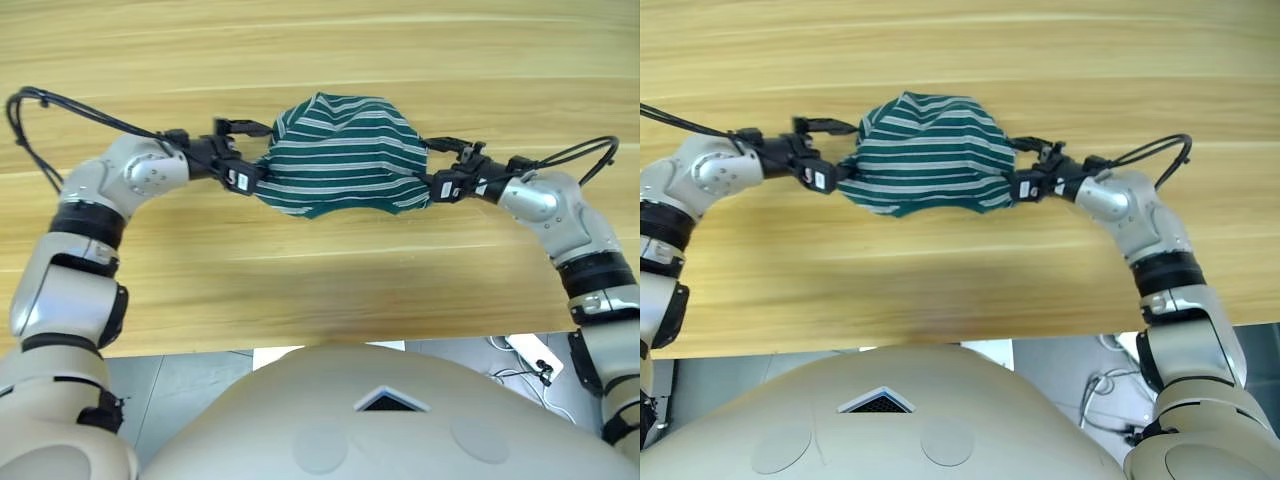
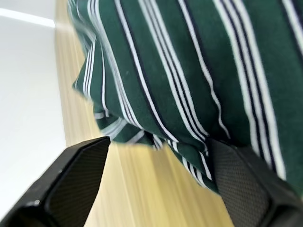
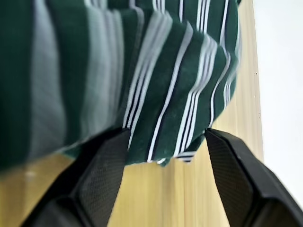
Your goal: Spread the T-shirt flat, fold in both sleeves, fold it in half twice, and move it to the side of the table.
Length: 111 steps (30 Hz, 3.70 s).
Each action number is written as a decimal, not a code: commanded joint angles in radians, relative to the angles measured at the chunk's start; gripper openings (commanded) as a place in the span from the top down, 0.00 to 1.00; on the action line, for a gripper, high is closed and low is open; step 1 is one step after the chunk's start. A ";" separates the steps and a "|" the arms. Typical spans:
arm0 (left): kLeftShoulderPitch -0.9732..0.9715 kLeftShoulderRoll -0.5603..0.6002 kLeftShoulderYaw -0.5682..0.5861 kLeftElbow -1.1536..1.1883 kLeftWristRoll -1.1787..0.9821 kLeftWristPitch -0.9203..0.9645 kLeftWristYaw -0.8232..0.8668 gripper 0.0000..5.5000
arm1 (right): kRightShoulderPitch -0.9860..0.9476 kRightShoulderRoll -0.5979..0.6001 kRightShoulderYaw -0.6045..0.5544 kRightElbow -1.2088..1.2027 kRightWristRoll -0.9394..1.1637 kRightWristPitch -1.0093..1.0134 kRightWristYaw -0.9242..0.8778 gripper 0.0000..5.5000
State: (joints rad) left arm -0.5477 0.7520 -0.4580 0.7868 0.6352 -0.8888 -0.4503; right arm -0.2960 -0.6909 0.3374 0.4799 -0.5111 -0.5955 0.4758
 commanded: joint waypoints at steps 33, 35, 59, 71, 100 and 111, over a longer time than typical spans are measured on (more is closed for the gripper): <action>0.142 0.199 0.200 -0.121 -0.530 -0.065 -0.278 0.31 | 0.239 -0.198 -0.105 -0.379 0.409 -0.087 0.169 0.47; 0.167 0.200 0.204 -0.160 -0.521 -0.056 -0.286 0.31 | 0.259 -0.181 -0.073 -0.438 0.454 -0.082 0.221 0.47; 0.318 0.126 0.106 -0.382 -0.275 0.054 -0.313 0.44 | 0.241 -0.046 0.087 -0.336 0.175 -0.018 0.249 0.46; 0.280 0.114 0.095 -0.302 -0.215 0.051 -0.287 0.78 | 0.200 -0.004 0.082 -0.312 0.167 -0.005 0.226 0.85; 0.263 0.213 0.372 -0.560 -0.964 0.032 -0.410 1.00 | 0.228 -0.125 -0.290 -0.502 0.661 -0.034 0.241 1.00; 0.339 0.255 0.661 -0.839 -1.296 0.173 -0.545 1.00 | 0.228 -0.178 -0.584 -0.650 0.934 0.023 0.298 1.00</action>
State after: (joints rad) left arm -0.3151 0.9627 0.1252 0.0313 -0.5752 -0.7142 -0.8889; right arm -0.1646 -0.8051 -0.1827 -0.0964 0.3453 -0.5254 0.6617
